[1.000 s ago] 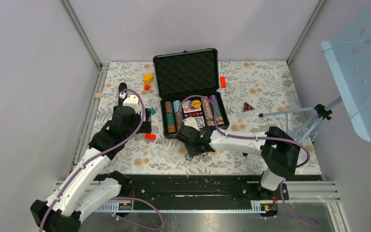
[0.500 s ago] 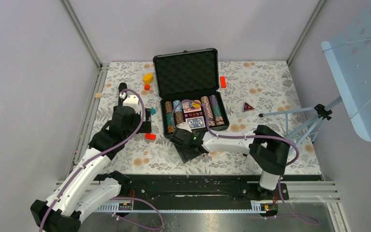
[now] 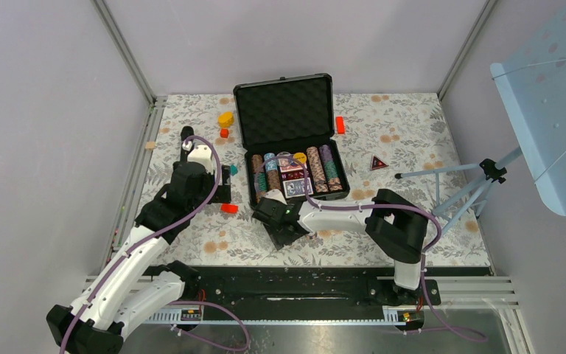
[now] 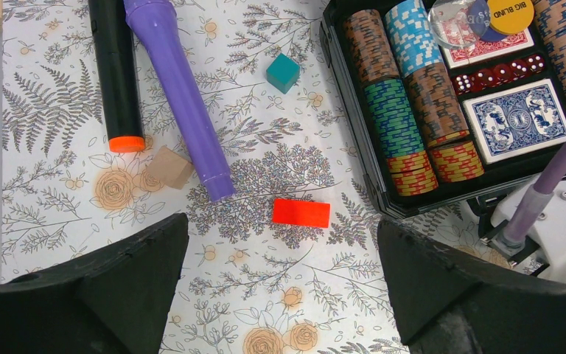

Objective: Pack up texas hold em set

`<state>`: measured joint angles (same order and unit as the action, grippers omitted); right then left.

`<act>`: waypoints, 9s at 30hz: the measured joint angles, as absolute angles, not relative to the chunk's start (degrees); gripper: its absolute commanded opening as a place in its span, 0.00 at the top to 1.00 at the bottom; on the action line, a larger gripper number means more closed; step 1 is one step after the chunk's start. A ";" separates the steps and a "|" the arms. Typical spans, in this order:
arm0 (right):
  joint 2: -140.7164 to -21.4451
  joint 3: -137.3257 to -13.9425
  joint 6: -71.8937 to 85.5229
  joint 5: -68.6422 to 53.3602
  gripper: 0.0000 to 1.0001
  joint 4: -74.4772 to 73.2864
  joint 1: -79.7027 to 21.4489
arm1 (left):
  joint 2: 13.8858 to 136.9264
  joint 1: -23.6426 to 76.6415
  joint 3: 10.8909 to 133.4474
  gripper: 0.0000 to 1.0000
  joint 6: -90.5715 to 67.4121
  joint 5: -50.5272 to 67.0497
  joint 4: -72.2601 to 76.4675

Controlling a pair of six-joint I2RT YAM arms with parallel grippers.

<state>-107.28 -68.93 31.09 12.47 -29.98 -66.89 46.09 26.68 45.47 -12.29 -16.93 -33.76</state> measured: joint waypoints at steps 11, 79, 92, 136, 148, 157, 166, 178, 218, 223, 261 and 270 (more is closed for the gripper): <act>-108.29 -70.24 31.11 12.58 0.52 -30.48 -67.46 | 46.09 26.68 45.47 0.01 -12.29 -16.93 -33.76; -108.49 -70.46 31.33 12.43 0.54 -30.52 -65.89 | 46.09 26.68 45.47 0.01 -12.29 -16.86 -33.76; -104.73 -70.43 30.61 15.99 0.55 -32.42 -65.98 | 46.09 26.68 45.47 0.01 -12.29 -16.75 -33.76; -105.19 -65.58 22.74 10.83 0.43 -25.82 -60.80 | 46.09 26.68 45.47 0.01 -12.29 -16.75 -33.76; -105.23 -65.58 22.74 10.90 0.43 -25.91 -60.97 | 46.11 26.68 45.47 0.01 -12.29 -16.73 -33.76; -105.23 -65.58 22.76 10.96 0.44 -26.26 -62.13 | 46.11 26.68 45.47 0.01 -12.29 -16.71 -33.76; -105.23 -65.58 22.85 10.61 0.51 -26.22 -62.26 | 46.11 26.68 45.47 0.01 -12.29 -16.71 -33.76; -105.06 -65.60 22.90 10.63 0.54 -26.30 -62.28 | 46.11 26.68 45.47 0.01 -12.29 -16.73 -33.76; -102.10 -63.88 19.94 12.47 0.39 -27.73 -58.37 | 46.11 26.68 45.47 0.01 -12.29 -16.73 -33.76; -102.52 -63.44 19.46 12.23 0.41 -27.46 -58.17 | 46.11 26.68 45.47 0.01 -12.29 -16.73 -33.76; -102.54 -62.52 19.75 6.79 0.44 -25.10 -60.58 | 46.11 26.68 45.47 0.01 -12.29 -16.71 -33.76; -104.36 -64.75 19.90 8.05 0.30 -26.17 -61.41 | 46.11 26.68 45.47 0.01 -12.29 -16.71 -33.76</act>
